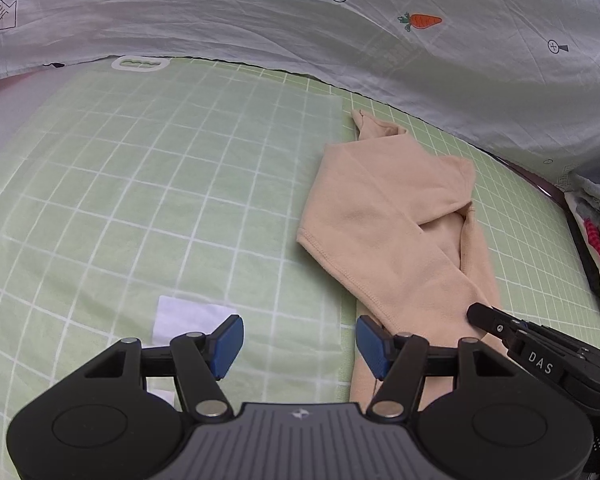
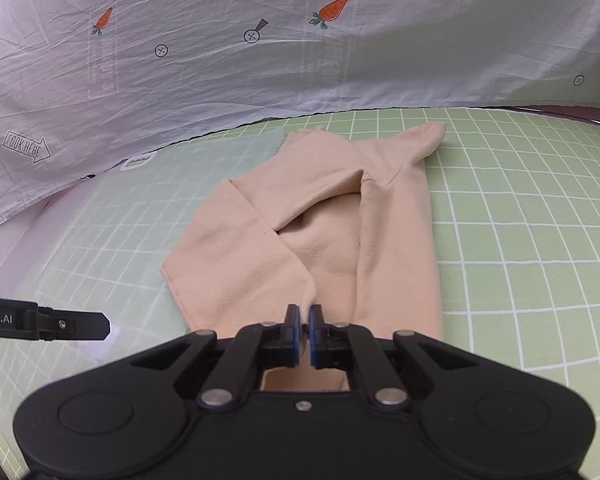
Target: Fold clothes
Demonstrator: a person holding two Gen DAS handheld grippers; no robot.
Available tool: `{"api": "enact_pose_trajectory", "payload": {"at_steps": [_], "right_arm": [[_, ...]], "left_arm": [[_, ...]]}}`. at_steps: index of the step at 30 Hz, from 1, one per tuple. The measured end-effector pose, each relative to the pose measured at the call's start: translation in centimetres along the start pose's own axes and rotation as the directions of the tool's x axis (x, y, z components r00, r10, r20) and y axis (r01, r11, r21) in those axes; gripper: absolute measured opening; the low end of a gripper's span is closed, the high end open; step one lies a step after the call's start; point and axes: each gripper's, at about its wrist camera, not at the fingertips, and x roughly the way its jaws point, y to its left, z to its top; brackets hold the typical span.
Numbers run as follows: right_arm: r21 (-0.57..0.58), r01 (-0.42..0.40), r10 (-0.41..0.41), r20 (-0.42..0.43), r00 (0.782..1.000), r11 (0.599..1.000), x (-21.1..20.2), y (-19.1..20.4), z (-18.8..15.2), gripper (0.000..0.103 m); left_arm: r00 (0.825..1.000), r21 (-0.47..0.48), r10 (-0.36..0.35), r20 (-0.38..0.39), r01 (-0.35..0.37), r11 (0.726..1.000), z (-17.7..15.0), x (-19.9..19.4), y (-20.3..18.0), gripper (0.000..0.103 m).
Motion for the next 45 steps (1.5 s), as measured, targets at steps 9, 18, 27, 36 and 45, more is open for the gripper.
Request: {"api": "enact_pose_trajectory", "payload": {"at_steps": [9, 18, 27, 36, 45], "right_arm": [[0.018, 0.051, -0.051, -0.003, 0.999, 0.999, -5.5, 0.3, -4.4, 0.004], [0.013, 0.072, -0.071, -0.02, 0.997, 0.997, -10.1, -0.6, -7.3, 0.004], [0.064, 0.078, -0.071, -0.107, 0.992, 0.995, -10.1, -1.9, -10.2, 0.004], [0.084, 0.138, -0.127, -0.129, 0.983, 0.987, -9.4, -2.3, -10.8, 0.017], [0.075, 0.168, -0.154, -0.168, 0.974, 0.983, -8.3, -2.4, -10.9, 0.044]], "left_arm": [[0.996, 0.061, -0.075, -0.045, 0.078, 0.995, -2.8, -0.3, -2.5, 0.063], [0.991, 0.103, -0.095, -0.09, 0.104, 0.989, -5.5, -0.7, -6.0, 0.063], [0.989, 0.138, -0.001, -0.15, 0.022, 0.99, -8.6, -0.6, -6.1, 0.063], [0.984, 0.16, 0.032, -0.178, -0.003, 0.987, -9.9, -0.6, -5.6, 0.063], [0.979, 0.183, 0.036, -0.199, 0.001, 0.983, -10.2, 0.3, -6.0, 0.064]]}}
